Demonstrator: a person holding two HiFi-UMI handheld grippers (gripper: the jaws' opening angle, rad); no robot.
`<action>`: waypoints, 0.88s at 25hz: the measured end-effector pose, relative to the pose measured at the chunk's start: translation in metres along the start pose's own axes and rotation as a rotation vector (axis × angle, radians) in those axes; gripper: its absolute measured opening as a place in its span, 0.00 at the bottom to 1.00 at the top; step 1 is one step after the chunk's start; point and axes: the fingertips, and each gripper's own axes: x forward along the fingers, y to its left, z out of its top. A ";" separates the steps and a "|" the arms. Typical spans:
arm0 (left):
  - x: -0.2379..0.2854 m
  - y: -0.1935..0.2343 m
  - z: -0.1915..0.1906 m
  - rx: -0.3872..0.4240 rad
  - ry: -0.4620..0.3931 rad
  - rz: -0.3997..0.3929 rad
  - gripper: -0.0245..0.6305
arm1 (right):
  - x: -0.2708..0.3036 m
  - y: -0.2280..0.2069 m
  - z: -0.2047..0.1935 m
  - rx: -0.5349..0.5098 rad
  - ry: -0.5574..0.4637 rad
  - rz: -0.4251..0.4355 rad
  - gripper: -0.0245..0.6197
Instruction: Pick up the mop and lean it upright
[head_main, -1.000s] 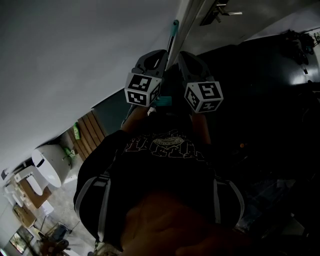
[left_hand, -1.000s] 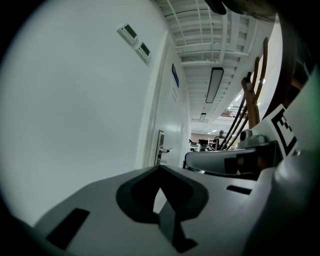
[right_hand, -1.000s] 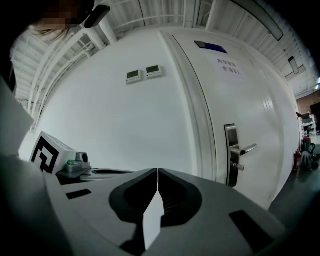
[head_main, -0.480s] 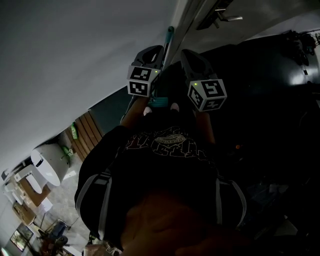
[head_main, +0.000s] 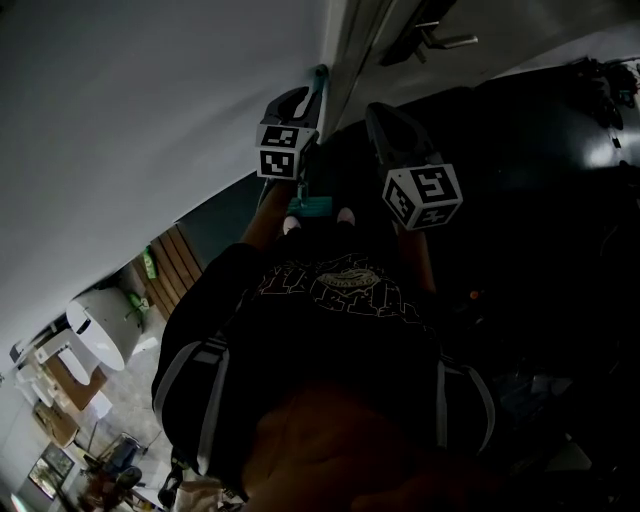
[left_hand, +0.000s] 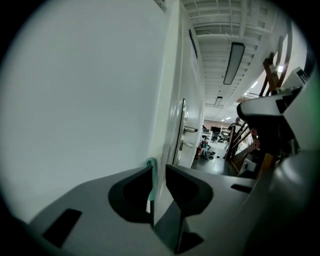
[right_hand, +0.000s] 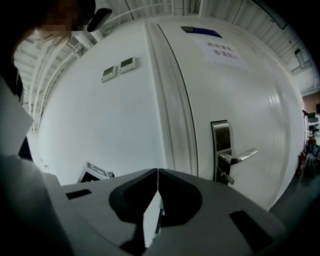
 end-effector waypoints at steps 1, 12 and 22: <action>0.007 0.001 -0.003 0.001 0.013 0.005 0.22 | 0.000 -0.005 -0.001 -0.006 0.004 -0.006 0.07; 0.056 0.016 -0.033 0.002 0.127 0.063 0.29 | 0.001 -0.034 -0.003 0.025 0.011 -0.005 0.07; 0.077 0.023 -0.047 0.004 0.174 0.085 0.29 | -0.010 -0.054 -0.005 0.041 0.005 -0.037 0.07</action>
